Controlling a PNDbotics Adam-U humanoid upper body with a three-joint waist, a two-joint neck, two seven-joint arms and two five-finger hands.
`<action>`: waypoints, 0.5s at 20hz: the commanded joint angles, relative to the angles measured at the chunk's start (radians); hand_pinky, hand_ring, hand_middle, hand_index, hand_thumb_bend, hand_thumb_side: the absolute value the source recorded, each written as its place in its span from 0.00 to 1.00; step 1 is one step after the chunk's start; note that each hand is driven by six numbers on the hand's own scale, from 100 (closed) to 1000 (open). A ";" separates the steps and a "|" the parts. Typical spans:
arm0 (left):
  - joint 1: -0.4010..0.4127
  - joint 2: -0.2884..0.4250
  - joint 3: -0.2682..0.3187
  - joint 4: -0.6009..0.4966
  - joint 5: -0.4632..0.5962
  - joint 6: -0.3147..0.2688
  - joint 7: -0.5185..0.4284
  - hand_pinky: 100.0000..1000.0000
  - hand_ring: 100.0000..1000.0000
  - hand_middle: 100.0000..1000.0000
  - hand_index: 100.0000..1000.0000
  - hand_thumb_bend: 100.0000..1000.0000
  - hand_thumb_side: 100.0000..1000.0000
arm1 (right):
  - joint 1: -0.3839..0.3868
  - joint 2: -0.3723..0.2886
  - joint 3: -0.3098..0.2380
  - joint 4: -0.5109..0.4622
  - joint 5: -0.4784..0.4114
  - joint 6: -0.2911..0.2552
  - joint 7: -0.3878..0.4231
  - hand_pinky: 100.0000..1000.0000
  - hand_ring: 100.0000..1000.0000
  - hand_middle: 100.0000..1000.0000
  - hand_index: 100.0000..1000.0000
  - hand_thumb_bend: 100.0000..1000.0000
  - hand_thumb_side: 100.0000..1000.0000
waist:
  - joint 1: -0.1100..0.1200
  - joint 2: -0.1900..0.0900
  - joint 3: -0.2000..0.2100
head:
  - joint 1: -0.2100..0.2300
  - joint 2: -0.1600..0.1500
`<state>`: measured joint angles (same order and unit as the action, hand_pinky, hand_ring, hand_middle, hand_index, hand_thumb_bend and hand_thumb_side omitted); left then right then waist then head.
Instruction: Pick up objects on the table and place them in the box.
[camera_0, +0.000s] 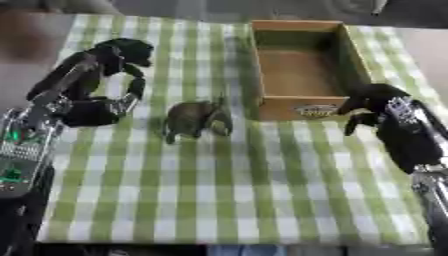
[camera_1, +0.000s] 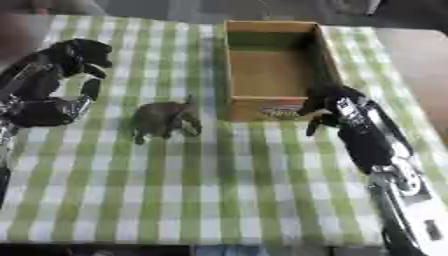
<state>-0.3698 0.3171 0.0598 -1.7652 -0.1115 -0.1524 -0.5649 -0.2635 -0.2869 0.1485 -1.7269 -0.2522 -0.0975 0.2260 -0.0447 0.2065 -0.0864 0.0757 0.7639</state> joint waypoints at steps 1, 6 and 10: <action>-0.009 0.020 0.003 -0.020 -0.005 -0.005 -0.004 0.72 0.77 0.80 0.78 0.00 0.08 | -0.007 -0.017 -0.010 -0.009 0.004 -0.001 -0.003 0.32 0.57 0.51 0.67 0.00 0.70 | 0.003 -0.018 -0.001 | -0.002 0.006; -0.010 0.021 0.001 -0.022 -0.008 -0.006 -0.007 0.72 0.76 0.80 0.78 0.00 0.07 | -0.006 -0.017 -0.009 -0.008 0.004 0.000 -0.002 0.32 0.57 0.51 0.67 0.00 0.70 | 0.004 -0.019 0.000 | -0.002 0.006; -0.011 0.022 -0.003 -0.024 -0.012 -0.008 -0.016 0.72 0.76 0.79 0.78 0.00 0.08 | -0.006 -0.017 -0.008 -0.008 0.003 0.000 -0.002 0.32 0.57 0.51 0.67 0.00 0.70 | 0.004 -0.020 0.000 | -0.002 0.006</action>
<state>-0.3698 0.3171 0.0592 -1.7676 -0.1187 -0.1591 -0.5754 -0.2632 -0.2869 0.1485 -1.7268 -0.2522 -0.0975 0.2260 -0.0436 0.2032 -0.0864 0.0757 0.7639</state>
